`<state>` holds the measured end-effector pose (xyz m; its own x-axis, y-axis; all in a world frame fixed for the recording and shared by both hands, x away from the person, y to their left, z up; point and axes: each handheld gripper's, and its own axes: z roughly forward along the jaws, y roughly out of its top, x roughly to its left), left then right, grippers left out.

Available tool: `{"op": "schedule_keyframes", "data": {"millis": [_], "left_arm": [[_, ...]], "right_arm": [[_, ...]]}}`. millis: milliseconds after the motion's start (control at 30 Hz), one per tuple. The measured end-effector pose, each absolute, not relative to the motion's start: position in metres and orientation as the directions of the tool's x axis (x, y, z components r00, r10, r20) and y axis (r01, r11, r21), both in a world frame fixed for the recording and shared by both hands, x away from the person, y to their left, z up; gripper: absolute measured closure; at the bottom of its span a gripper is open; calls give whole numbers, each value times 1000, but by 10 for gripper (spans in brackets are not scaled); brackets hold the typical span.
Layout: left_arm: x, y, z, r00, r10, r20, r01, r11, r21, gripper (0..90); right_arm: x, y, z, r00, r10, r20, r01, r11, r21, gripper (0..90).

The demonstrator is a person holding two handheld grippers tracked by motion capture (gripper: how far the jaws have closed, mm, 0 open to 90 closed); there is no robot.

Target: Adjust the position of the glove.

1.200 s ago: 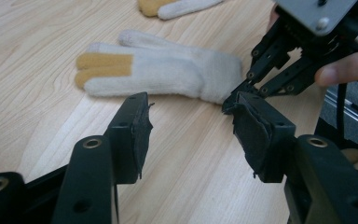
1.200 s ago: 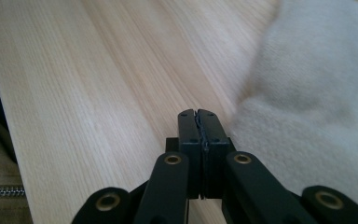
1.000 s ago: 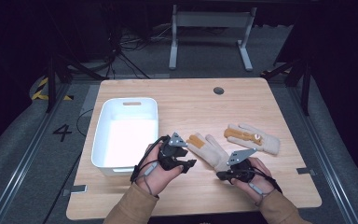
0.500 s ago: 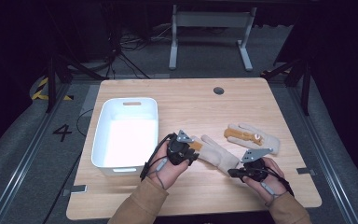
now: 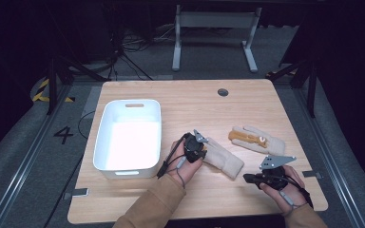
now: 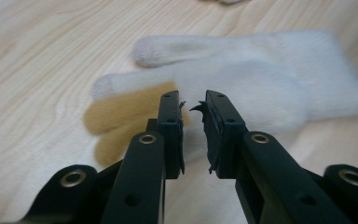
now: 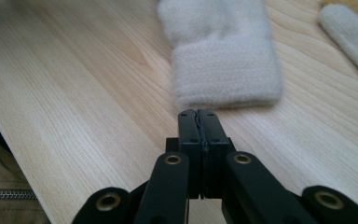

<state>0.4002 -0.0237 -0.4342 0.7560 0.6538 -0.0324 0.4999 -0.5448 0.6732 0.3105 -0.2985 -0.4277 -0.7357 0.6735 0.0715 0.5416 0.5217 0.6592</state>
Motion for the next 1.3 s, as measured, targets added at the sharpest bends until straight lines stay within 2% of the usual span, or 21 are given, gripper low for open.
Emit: {"op": "schedule_keyframes", "data": {"millis": [233,500,633,700,767,933,1033,1300], "left_arm": [[407,-25,-445,755,651,-73,547,-565,618,847],[397,-25,-445,787,606,-115,558,-620,552,847],[395,-23,-444,787,603,-127,554,-602,575,838],[396,-20,-439,768,632,-106,536,-543,646,842],[399,-19,-437,758,648,-75,521,-532,668,838],[409,-20,-445,741,669,-58,541,-544,642,837],[408,-26,-450,750,661,-9,529,-592,608,846],[392,-31,-449,791,609,-62,524,-621,583,848]], "right_arm": [[309,-303,-428,-727,683,73,547,512,662,900],[312,-303,-425,-731,679,74,543,512,665,899],[314,-302,-423,-732,677,73,538,510,671,899],[315,-302,-422,-736,673,73,533,509,676,900],[315,-301,-422,-737,672,75,533,509,676,899],[314,-300,-424,-739,670,74,535,516,669,900],[311,-304,-423,-733,676,73,536,508,674,900],[312,-306,-422,-730,680,75,540,505,674,900]]}}
